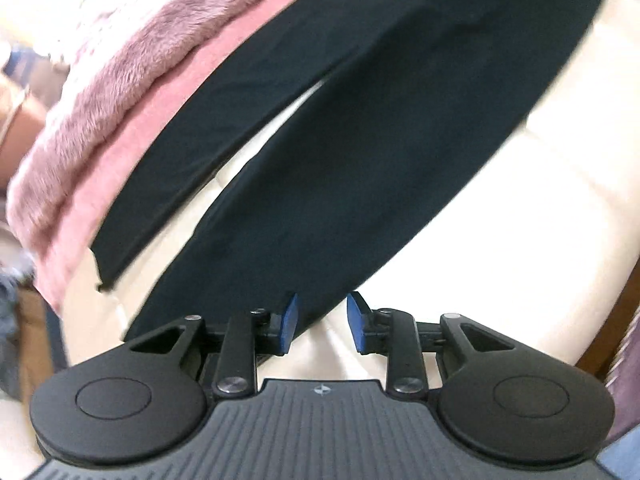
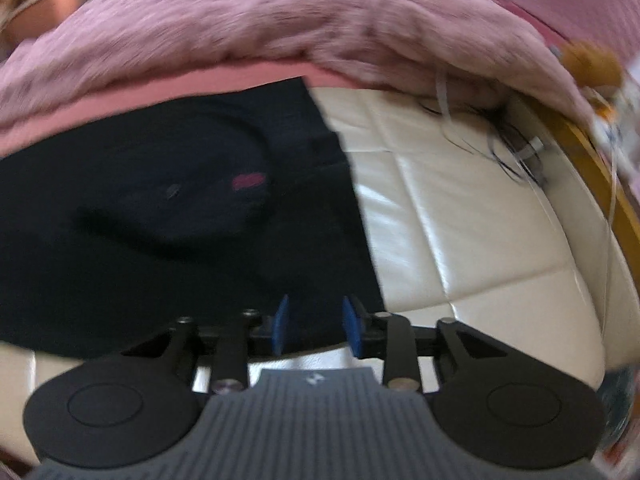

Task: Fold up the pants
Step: 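Close the left tool on one leg hem while the right tool grips the other hem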

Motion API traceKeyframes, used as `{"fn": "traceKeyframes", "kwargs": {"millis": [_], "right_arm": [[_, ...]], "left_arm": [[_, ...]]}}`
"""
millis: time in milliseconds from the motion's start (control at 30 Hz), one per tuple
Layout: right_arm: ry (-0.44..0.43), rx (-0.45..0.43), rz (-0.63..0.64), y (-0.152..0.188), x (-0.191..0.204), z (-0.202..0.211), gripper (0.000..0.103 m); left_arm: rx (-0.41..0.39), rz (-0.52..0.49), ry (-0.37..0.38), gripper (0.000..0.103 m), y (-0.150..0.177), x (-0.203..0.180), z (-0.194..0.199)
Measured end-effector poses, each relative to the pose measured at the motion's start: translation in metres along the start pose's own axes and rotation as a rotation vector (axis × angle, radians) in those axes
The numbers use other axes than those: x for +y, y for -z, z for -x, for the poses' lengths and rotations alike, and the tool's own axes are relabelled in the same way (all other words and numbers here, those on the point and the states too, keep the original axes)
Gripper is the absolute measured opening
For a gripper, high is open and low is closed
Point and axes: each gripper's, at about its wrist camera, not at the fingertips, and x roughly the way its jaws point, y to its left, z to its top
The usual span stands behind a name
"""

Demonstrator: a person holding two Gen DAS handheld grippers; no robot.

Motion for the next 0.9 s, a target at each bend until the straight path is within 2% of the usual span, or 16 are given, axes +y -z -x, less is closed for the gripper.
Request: {"fn": "traceKeyframes", "kwargs": {"millis": [100, 233, 300, 500, 567, 600, 633, 767, 900], "right_arm": [[0.024, 0.019, 0.114, 0.006, 0.016, -0.002, 0.038], [0.039, 0.043, 0.212, 0.013, 0.025, -0.007, 0.042], [0.047, 0.046, 0.250, 0.015, 0.029, -0.009, 0.046], [0.047, 0.066, 0.447, 0.018, 0.047, -0.015, 0.048], [0.055, 0.065, 0.553, 0.023, 0.054, -0.017, 0.048], [0.066, 0.065, 0.616, 0.026, 0.058, -0.018, 0.048], [0.074, 0.073, 0.669, 0.027, 0.060, -0.022, 0.048], [0.082, 0.106, 0.818, 0.031, 0.064, -0.029, 0.048], [0.096, 0.114, 0.946, 0.034, 0.067, -0.027, 0.048]], "left_arm": [[0.022, -0.061, -0.030, 0.036, 0.007, -0.003, -0.008], [0.008, -0.114, -0.095, 0.036, 0.009, -0.010, -0.011], [0.004, -0.132, -0.132, 0.036, 0.008, -0.013, -0.013], [0.021, -0.156, -0.191, 0.035, 0.001, -0.017, -0.020], [0.022, -0.125, -0.198, 0.035, 0.002, -0.020, -0.018], [0.021, -0.098, -0.197, 0.031, 0.001, -0.021, -0.015], [0.019, -0.068, -0.188, 0.021, 0.003, -0.025, -0.010], [0.031, 0.031, -0.175, 0.005, -0.004, -0.019, -0.015], [0.010, 0.142, -0.174, 0.001, -0.012, -0.009, -0.009]]}}
